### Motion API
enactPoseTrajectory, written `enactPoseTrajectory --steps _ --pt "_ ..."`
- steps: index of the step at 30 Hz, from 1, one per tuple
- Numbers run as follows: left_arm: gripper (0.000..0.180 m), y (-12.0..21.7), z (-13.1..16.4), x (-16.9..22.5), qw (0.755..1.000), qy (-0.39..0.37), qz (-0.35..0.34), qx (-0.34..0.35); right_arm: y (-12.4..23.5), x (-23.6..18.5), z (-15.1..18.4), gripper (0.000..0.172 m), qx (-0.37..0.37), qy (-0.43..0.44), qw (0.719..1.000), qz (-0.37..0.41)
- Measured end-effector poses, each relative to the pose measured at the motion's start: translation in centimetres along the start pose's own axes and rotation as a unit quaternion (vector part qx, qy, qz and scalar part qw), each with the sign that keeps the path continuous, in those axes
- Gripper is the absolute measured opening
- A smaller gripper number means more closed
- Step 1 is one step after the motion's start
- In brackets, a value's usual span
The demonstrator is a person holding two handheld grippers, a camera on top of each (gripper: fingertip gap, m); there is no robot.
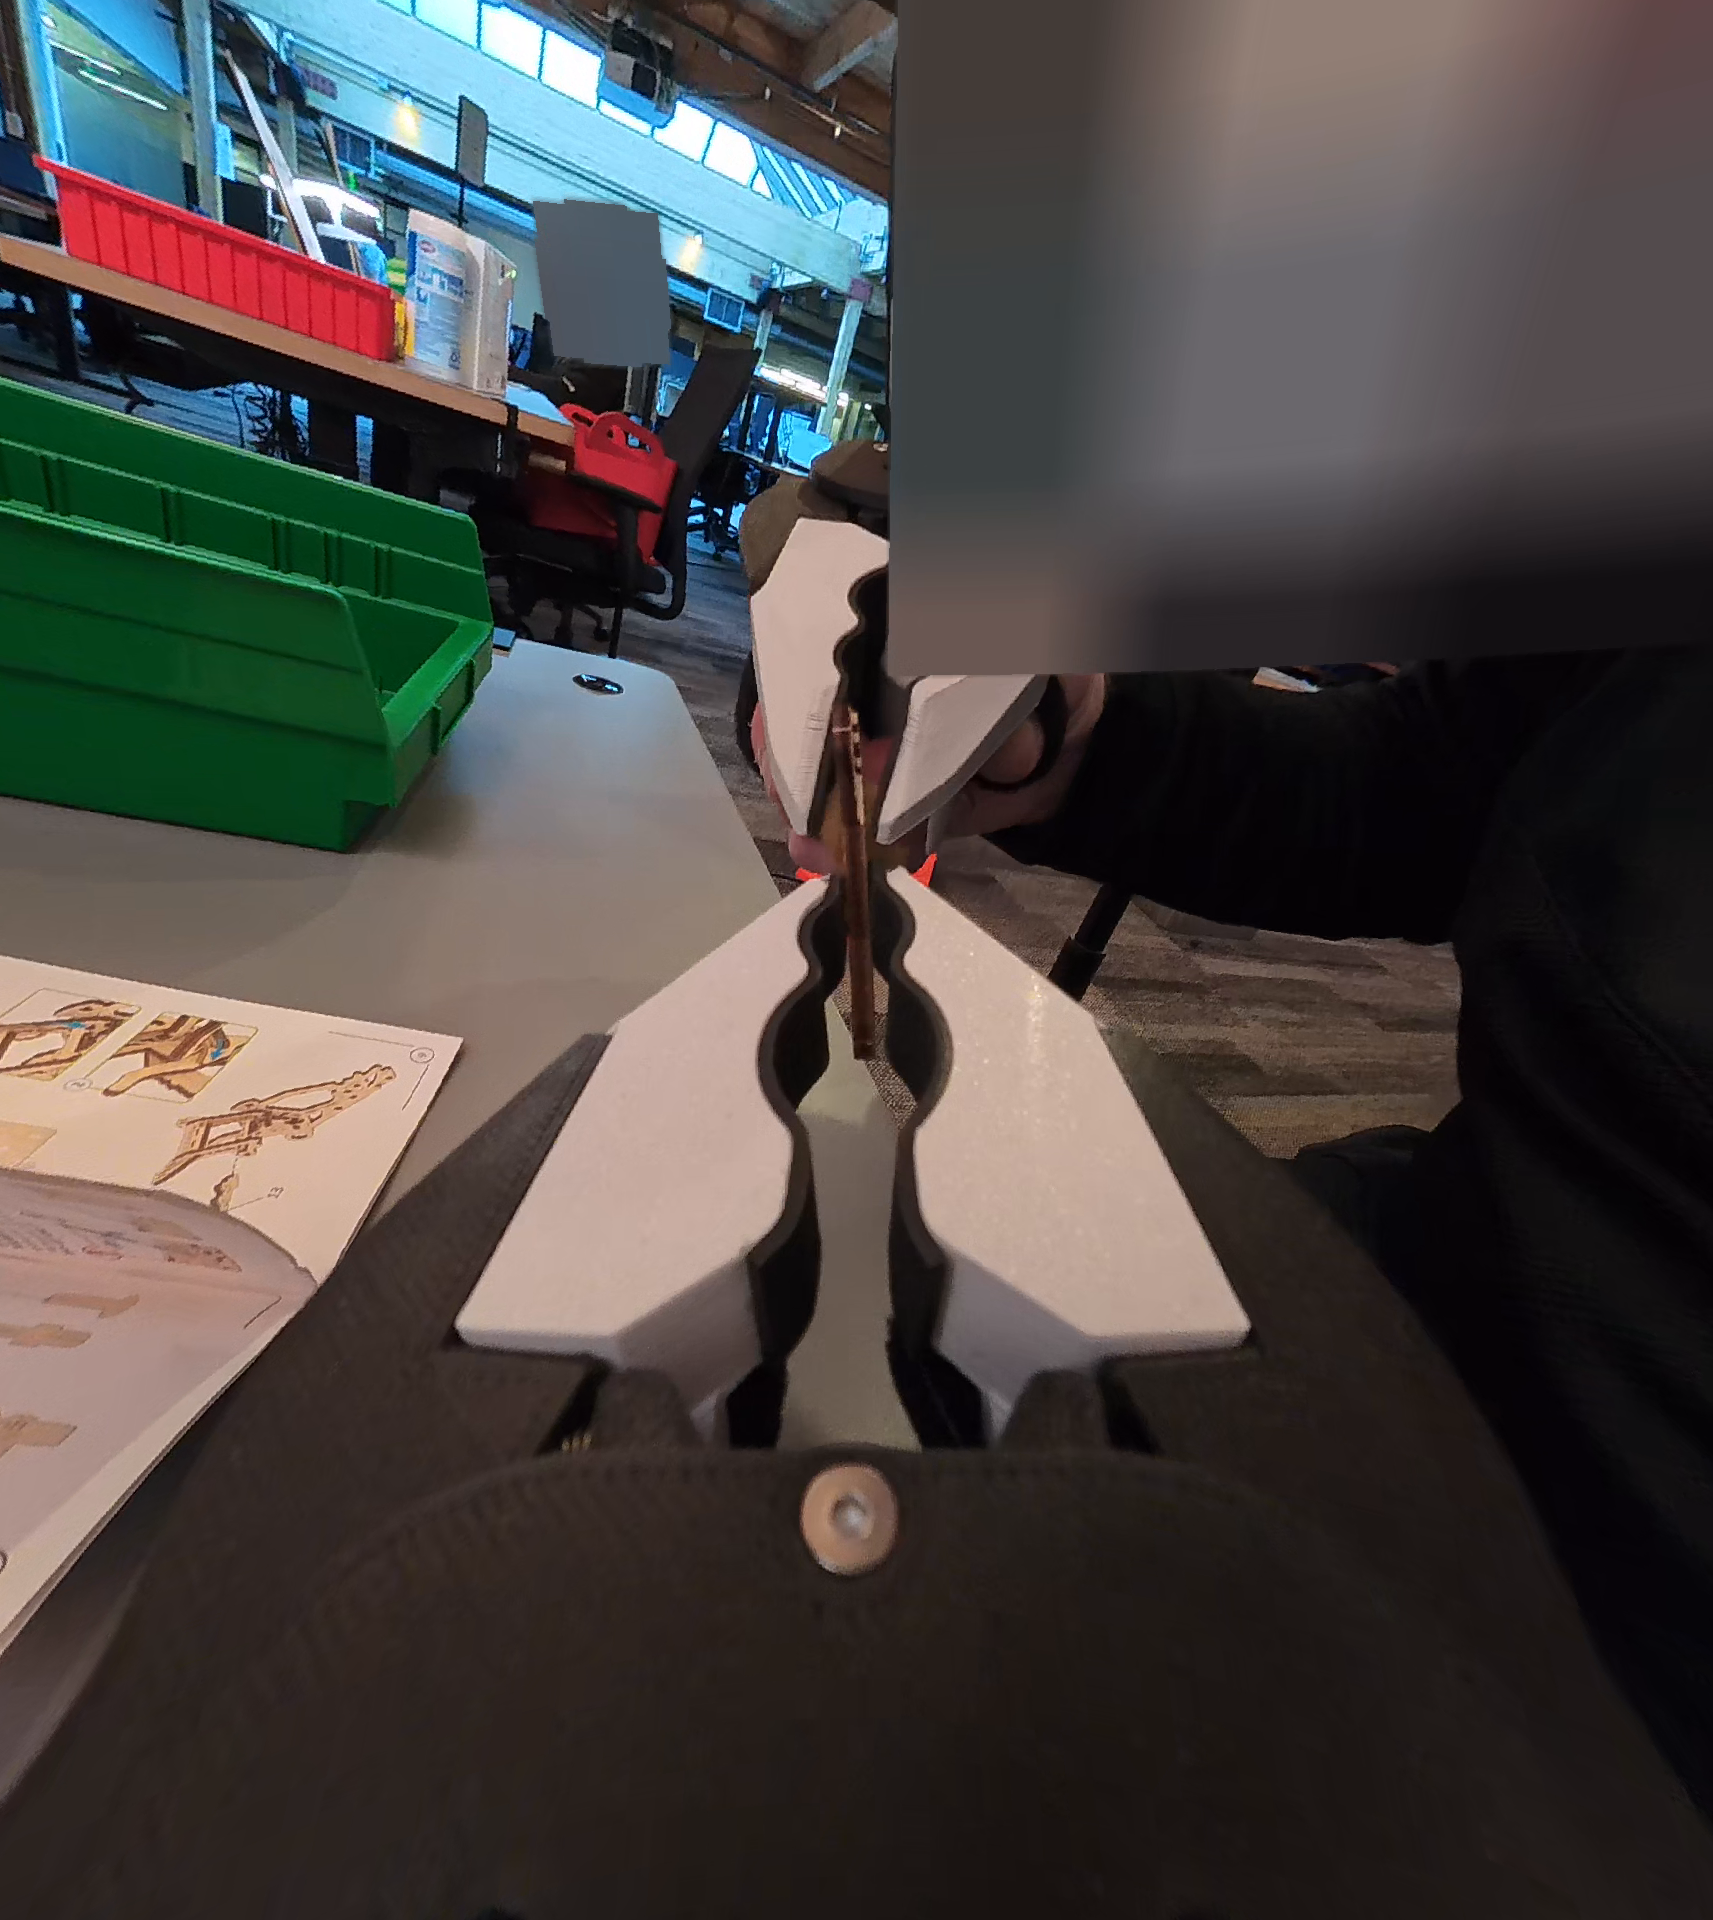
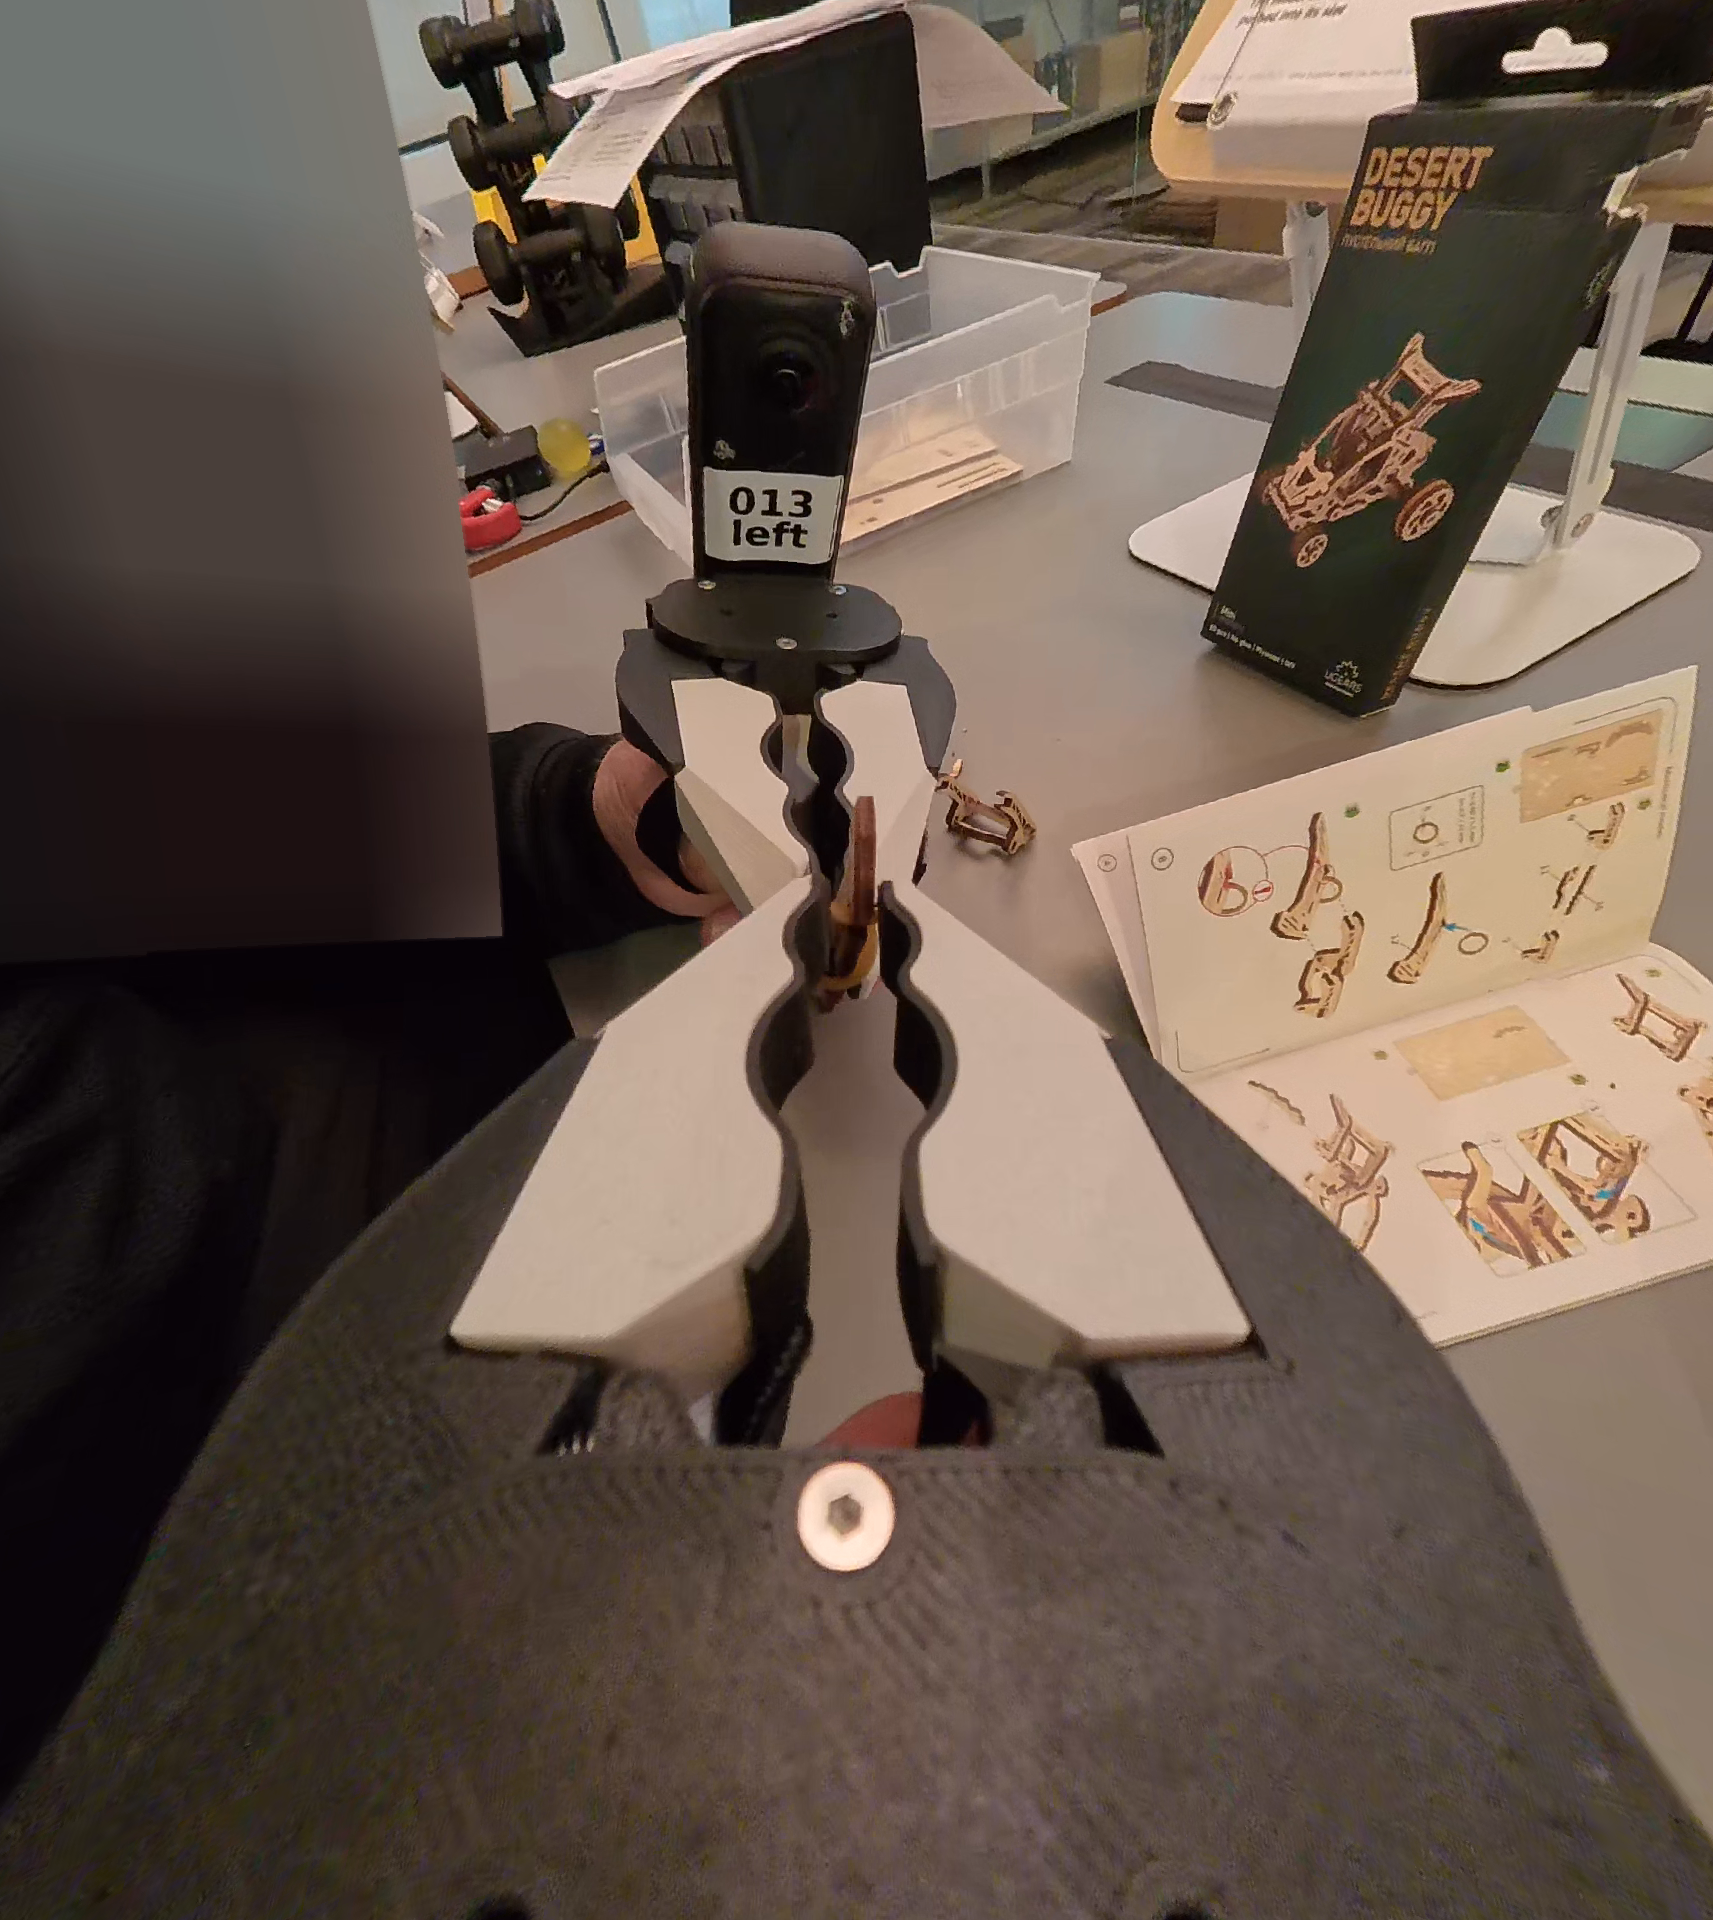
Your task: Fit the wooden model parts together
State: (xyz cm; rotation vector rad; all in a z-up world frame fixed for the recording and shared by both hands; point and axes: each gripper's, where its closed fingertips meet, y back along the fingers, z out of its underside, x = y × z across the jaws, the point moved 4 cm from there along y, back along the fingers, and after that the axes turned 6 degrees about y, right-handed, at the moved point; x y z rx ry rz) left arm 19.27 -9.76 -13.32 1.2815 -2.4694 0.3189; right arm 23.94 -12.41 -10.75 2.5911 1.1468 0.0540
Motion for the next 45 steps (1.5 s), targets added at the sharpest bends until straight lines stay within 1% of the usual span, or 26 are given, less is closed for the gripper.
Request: enactPoseTrajectory --steps 6,12,22,28,34,38,45 --pt "0.002 -0.12 0.04 0.18 1.0 -0.003 0.002 0.0 -0.23 -0.29 0.14 0.005 0.015 -0.009 1.0 -0.003" --pt "0.002 -0.01 -0.06 0.15 1.0 -0.006 -0.002 0.007 -0.41 -0.33 0.22 0.005 0.033 -0.009 0.999 0.008" --pt "0.001 0.06 -0.22 0.35 1.0 -0.005 0.008 0.013 -0.42 -0.66 0.21 0.006 0.07 -0.022 0.997 0.023" --pt "0.001 -0.05 -0.12 0.4 1.0 -0.008 0.01 0.01 -0.34 -0.7 0.37 0.007 0.068 -0.029 0.997 0.021" --pt "0.001 0.12 -0.4 0.6 1.0 -0.007 0.017 0.023 -0.53 -0.89 0.26 0.006 0.103 -0.037 0.994 0.012" --pt "0.001 0.09 -0.31 0.54 1.0 -0.008 0.012 0.021 -0.58 -0.82 0.51 0.007 0.114 -0.047 0.992 0.004" --pt "0.001 0.45 -0.76 0.64 0.999 0.003 0.022 0.041 -0.92 -0.91 0.31 0.008 0.171 -0.076 0.982 0.002"
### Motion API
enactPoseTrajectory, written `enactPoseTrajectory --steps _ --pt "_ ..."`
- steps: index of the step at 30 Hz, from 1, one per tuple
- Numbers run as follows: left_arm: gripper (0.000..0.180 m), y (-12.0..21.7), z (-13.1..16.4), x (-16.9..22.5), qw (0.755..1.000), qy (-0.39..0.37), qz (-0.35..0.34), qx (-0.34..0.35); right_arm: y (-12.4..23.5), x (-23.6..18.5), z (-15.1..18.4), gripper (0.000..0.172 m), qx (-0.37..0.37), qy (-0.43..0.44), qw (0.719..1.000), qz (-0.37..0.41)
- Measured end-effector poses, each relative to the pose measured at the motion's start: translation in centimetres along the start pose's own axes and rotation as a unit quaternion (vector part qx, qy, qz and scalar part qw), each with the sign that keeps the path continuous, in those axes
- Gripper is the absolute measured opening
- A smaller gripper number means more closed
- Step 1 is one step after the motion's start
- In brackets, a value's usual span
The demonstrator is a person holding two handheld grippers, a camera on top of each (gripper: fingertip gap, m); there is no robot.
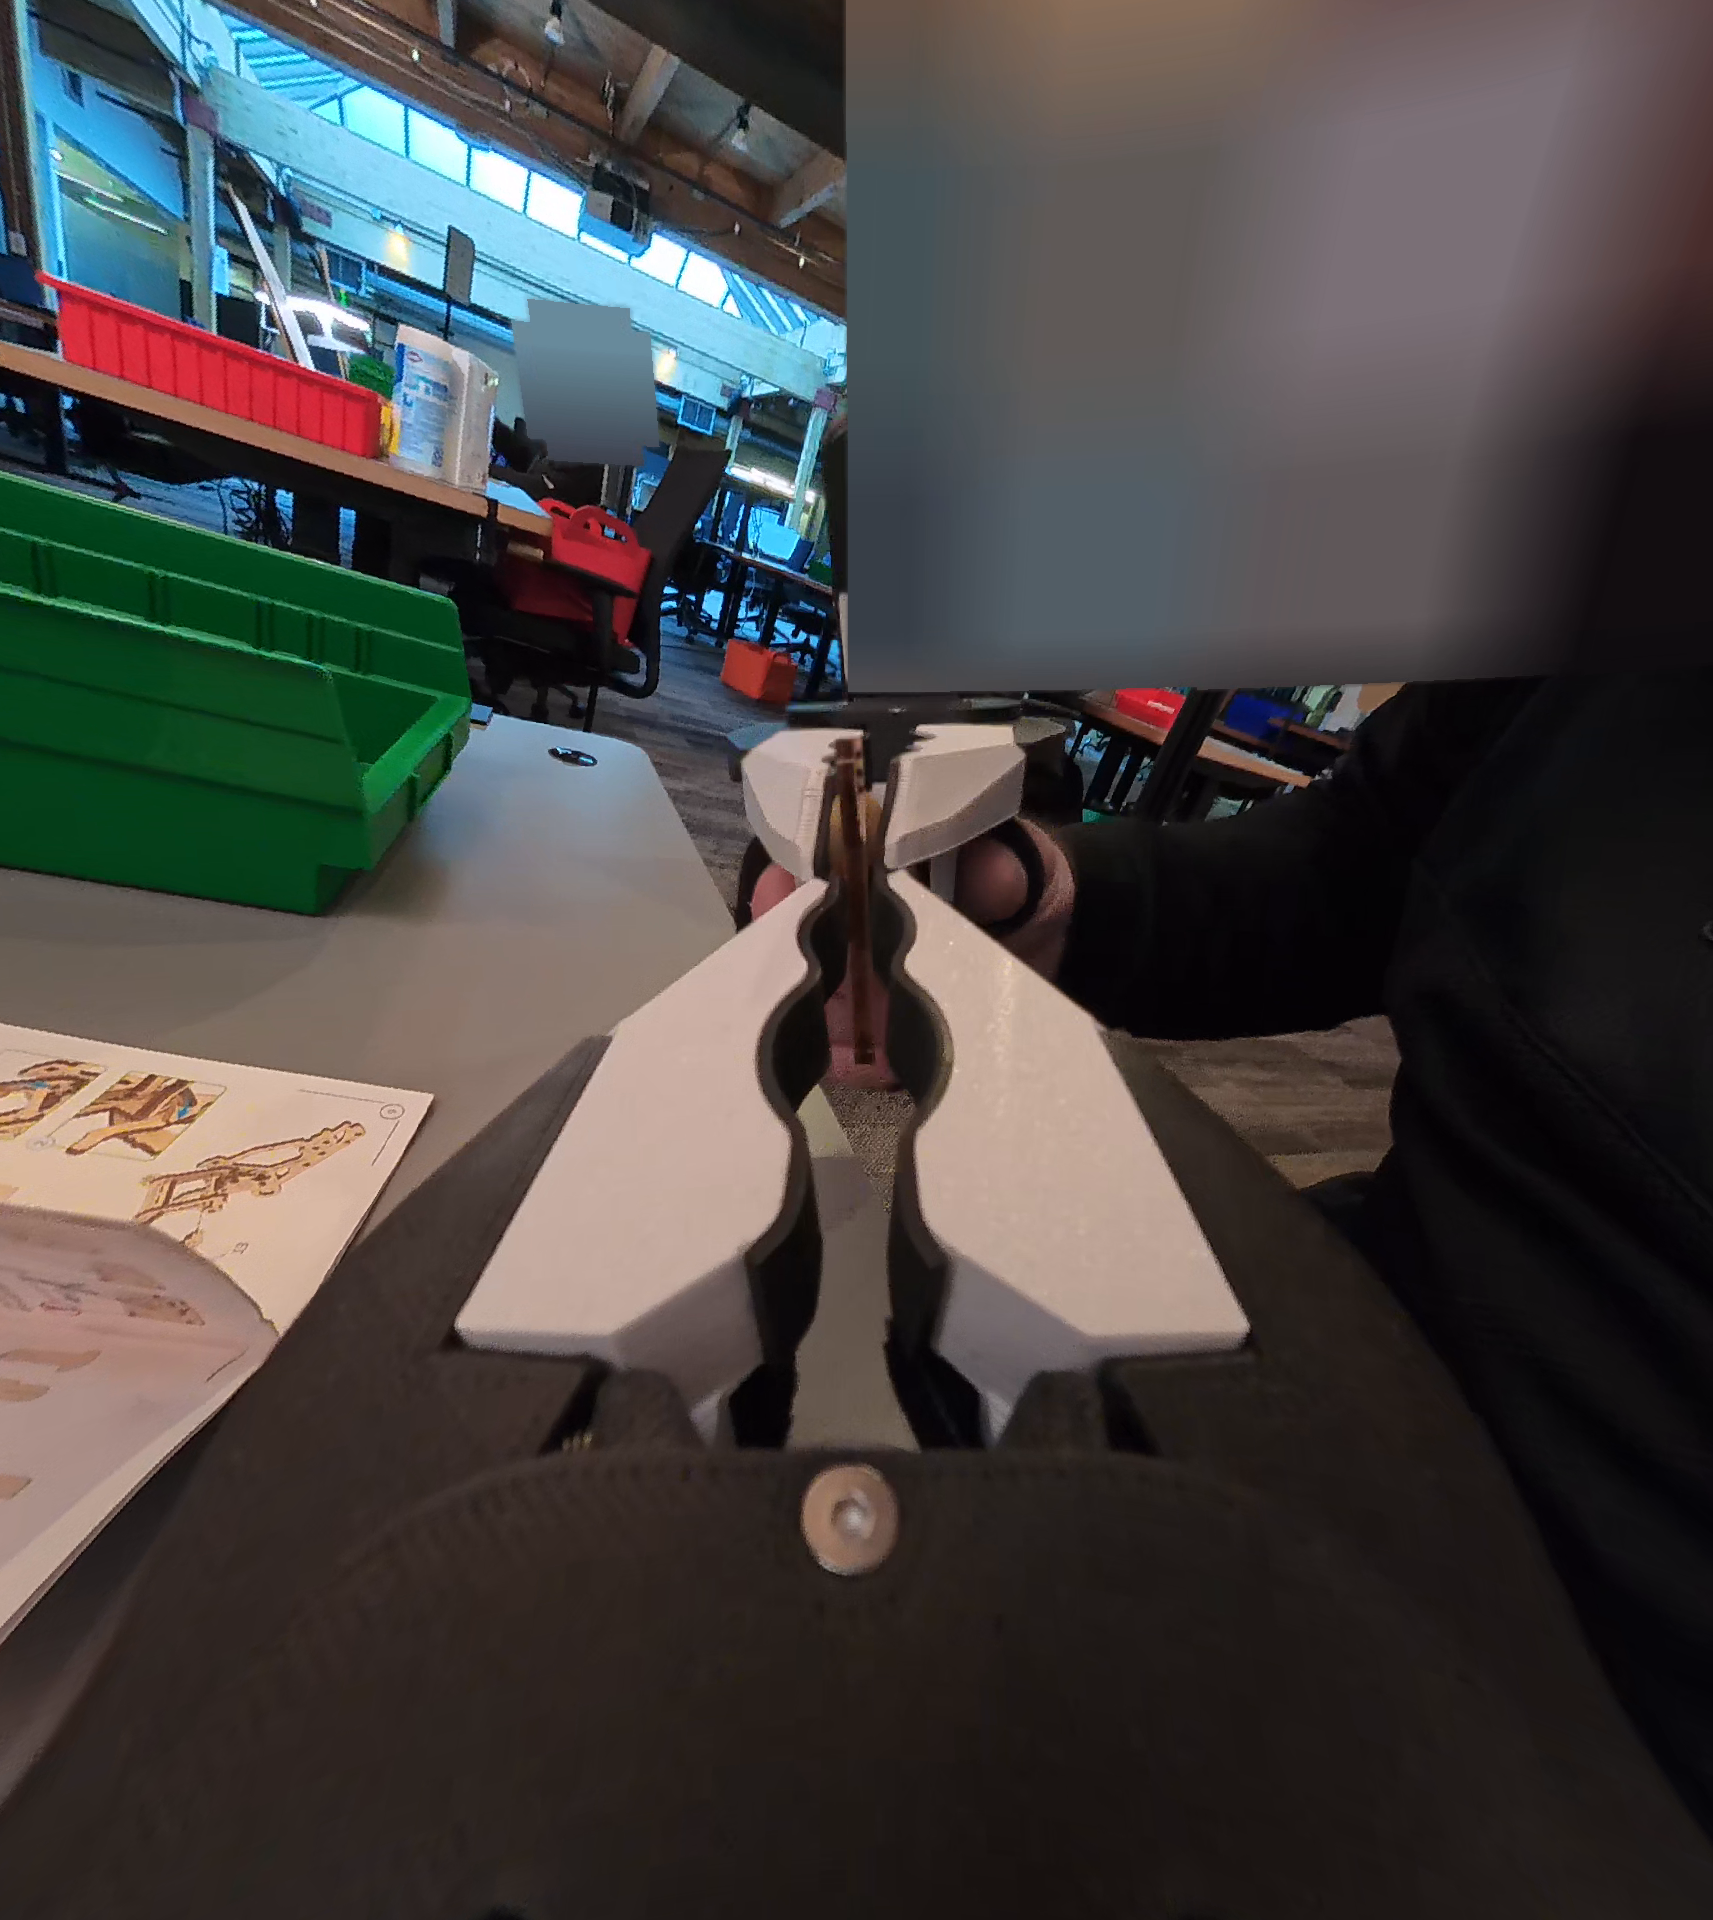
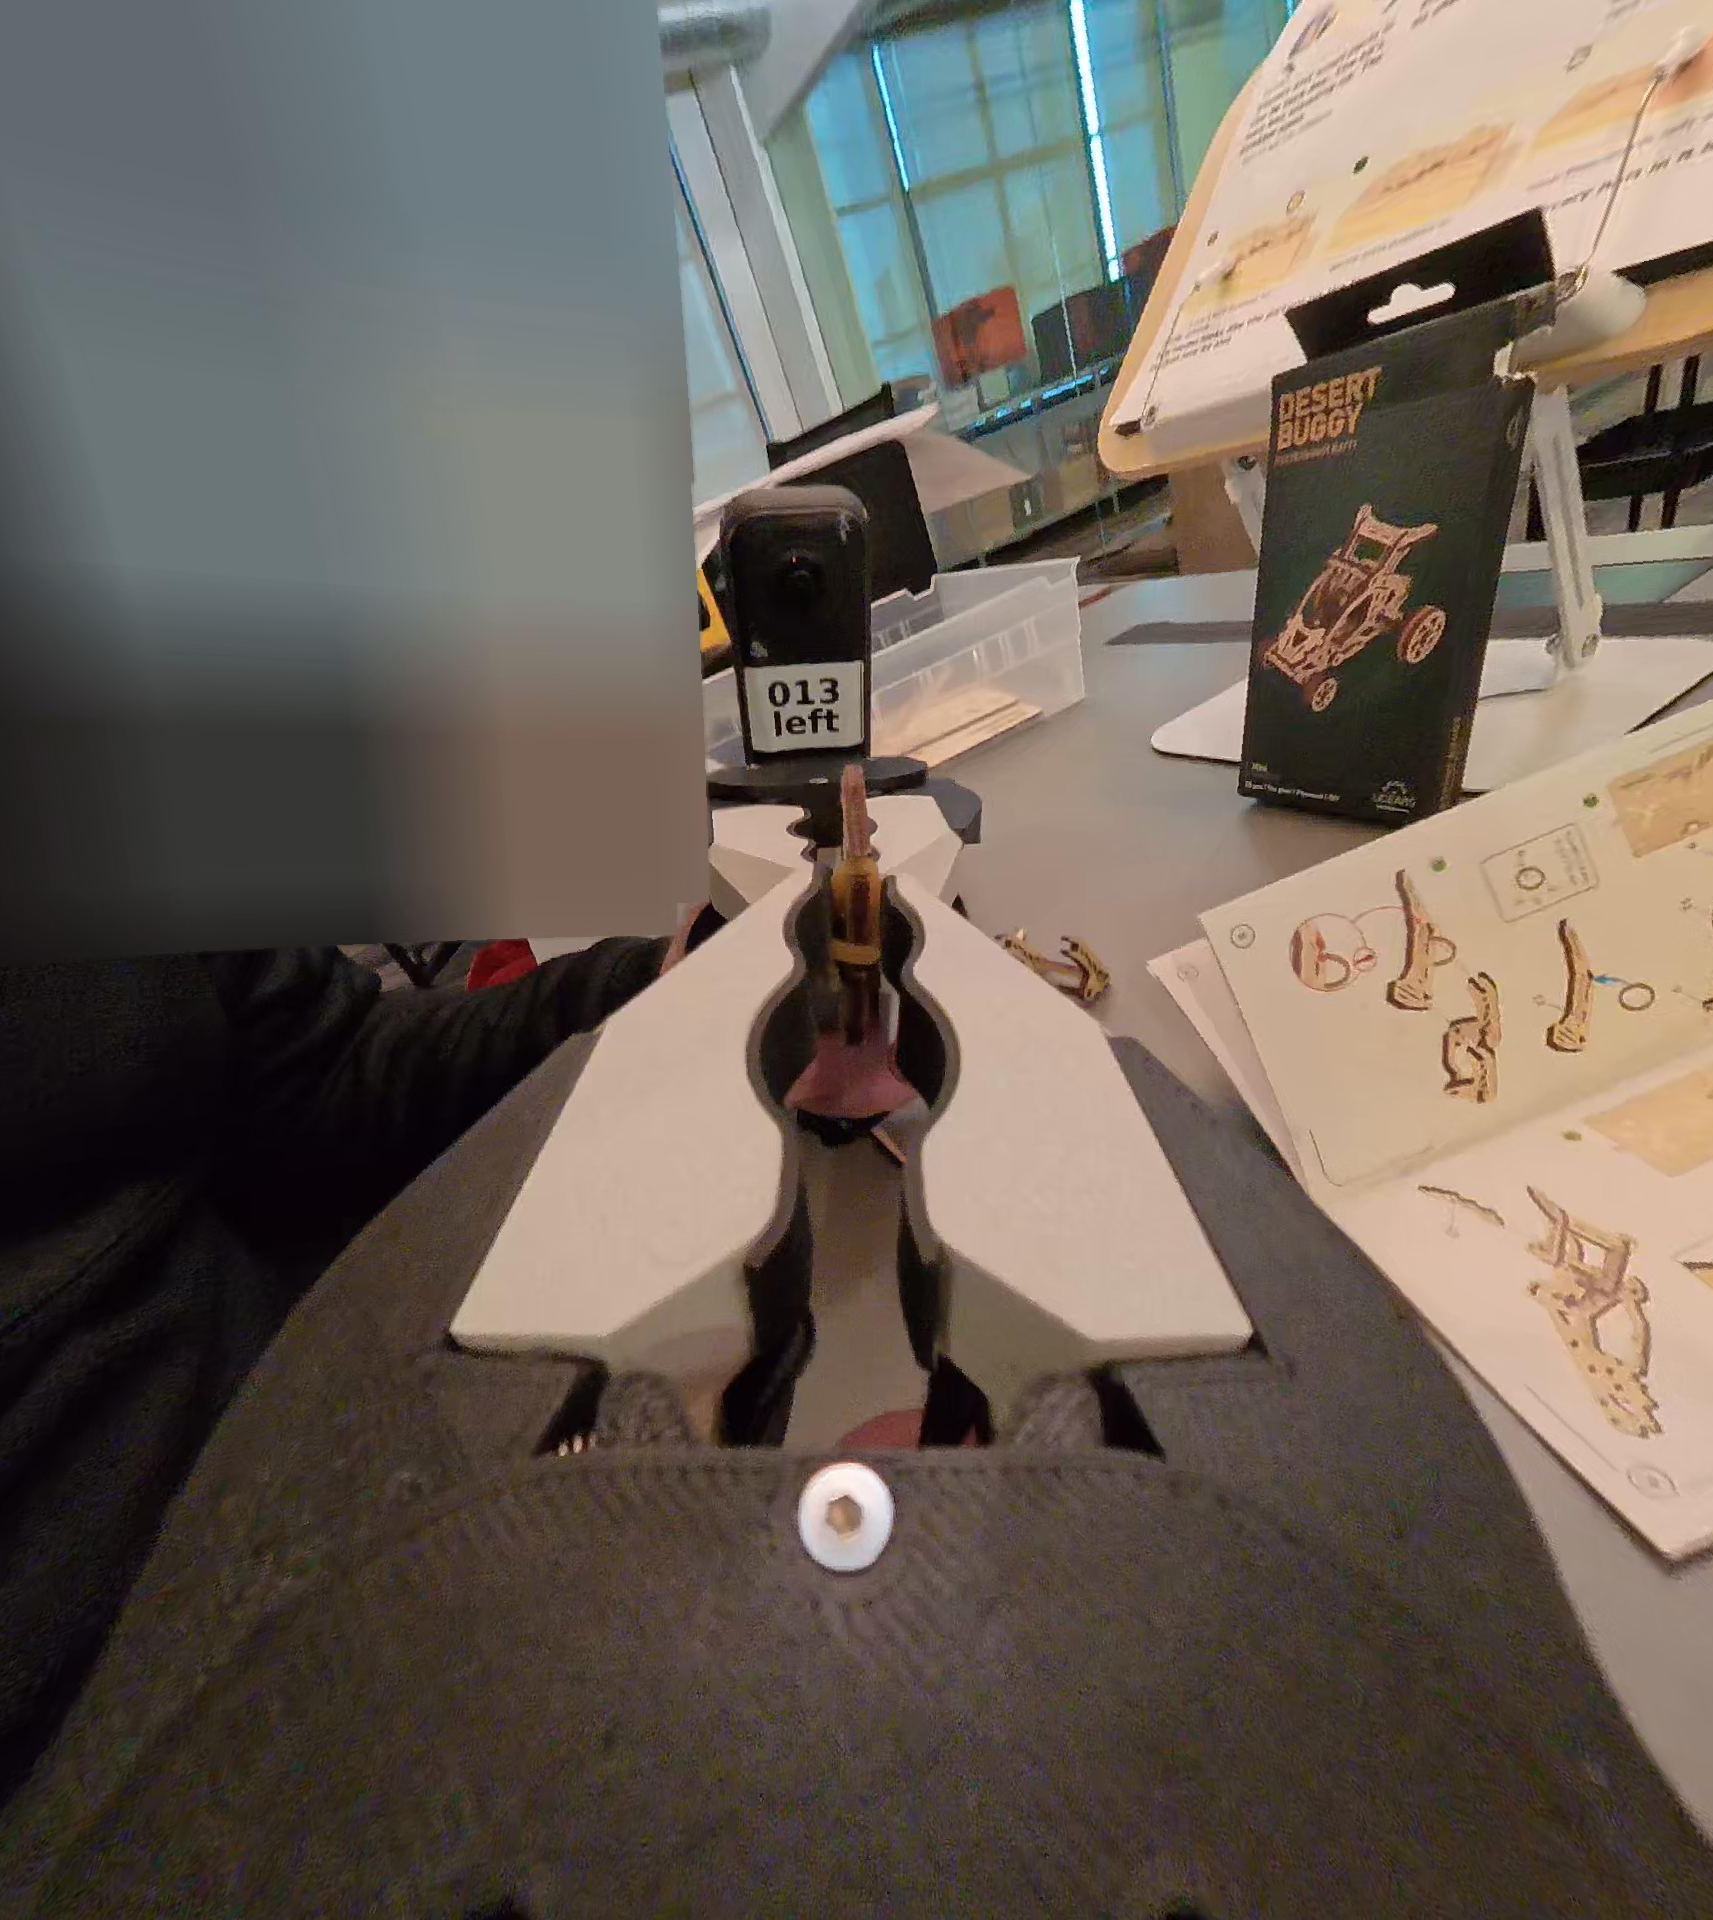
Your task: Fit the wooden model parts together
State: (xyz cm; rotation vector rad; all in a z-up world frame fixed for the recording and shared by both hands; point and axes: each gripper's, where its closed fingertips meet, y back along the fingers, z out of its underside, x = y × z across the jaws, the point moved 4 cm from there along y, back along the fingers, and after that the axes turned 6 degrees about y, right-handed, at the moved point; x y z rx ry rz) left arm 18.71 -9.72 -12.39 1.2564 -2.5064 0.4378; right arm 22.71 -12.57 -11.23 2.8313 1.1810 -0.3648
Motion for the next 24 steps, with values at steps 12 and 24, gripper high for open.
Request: enactPoseTrajectory --steps 12,24 --pt "0.001 0.09 -0.11 -0.06 1.0 0.006 0.003 0.007 -0.15 0.04 -0.06 0.008 0.011 -0.002 1.0 0.009" --pt "0.001 -0.19 0.25 -0.04 1.0 0.004 0.003 -0.007 0.39 -0.06 0.05 0.014 -0.046 0.02 0.999 -0.015"
